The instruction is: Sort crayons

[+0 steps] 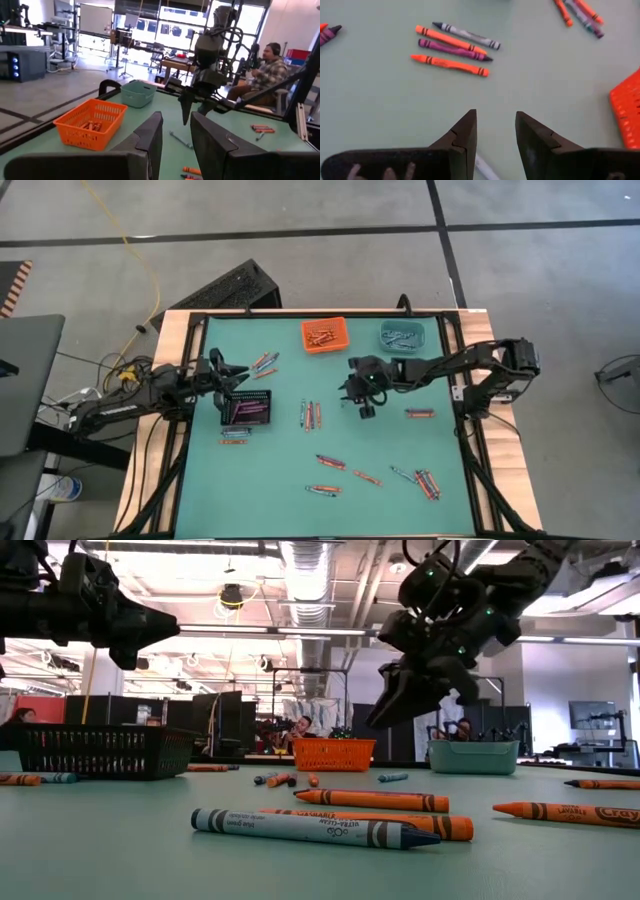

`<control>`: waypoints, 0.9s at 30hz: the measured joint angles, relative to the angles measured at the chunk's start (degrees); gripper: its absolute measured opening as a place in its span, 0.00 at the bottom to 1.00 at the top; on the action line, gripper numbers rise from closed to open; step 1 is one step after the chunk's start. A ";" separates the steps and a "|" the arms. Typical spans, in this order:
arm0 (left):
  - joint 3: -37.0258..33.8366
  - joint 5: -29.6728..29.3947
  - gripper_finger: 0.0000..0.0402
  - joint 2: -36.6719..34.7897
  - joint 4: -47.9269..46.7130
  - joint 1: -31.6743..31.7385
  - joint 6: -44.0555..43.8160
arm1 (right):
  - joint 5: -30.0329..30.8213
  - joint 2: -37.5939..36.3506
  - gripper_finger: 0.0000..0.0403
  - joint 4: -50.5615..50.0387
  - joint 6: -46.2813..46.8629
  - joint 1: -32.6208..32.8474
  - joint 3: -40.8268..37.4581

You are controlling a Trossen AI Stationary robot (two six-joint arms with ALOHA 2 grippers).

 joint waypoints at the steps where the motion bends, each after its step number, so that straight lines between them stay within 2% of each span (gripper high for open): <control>1: 0.00 0.02 0.22 0.00 -0.02 0.00 0.02 | -0.03 0.00 0.32 -0.69 0.62 -0.01 0.21; 5: -0.02 2.98 0.22 0.00 -0.69 -0.01 2.50 | -1.06 0.00 0.32 -2.69 0.78 0.71 0.56; 8: -0.02 6.34 0.22 0.02 -1.91 -0.02 5.34 | -3.26 0.00 0.32 -4.73 -2.88 2.03 0.56; 13: -0.02 6.43 0.22 0.02 -2.12 -0.04 4.73 | -3.18 0.00 0.32 -5.78 -11.42 2.73 0.56; 16: -0.04 6.86 0.22 0.00 -2.95 -0.04 3.32 | -3.08 0.00 0.32 -6.52 -12.14 2.68 0.89; 22: -0.02 4.04 0.22 0.43 -8.03 -0.01 -0.04 | -4.45 -0.02 0.32 -15.12 2.05 8.20 6.26; 27: -0.02 -0.42 0.22 0.70 -9.10 0.00 -0.11 | 2.46 -0.02 0.31 -21.07 17.21 19.09 9.40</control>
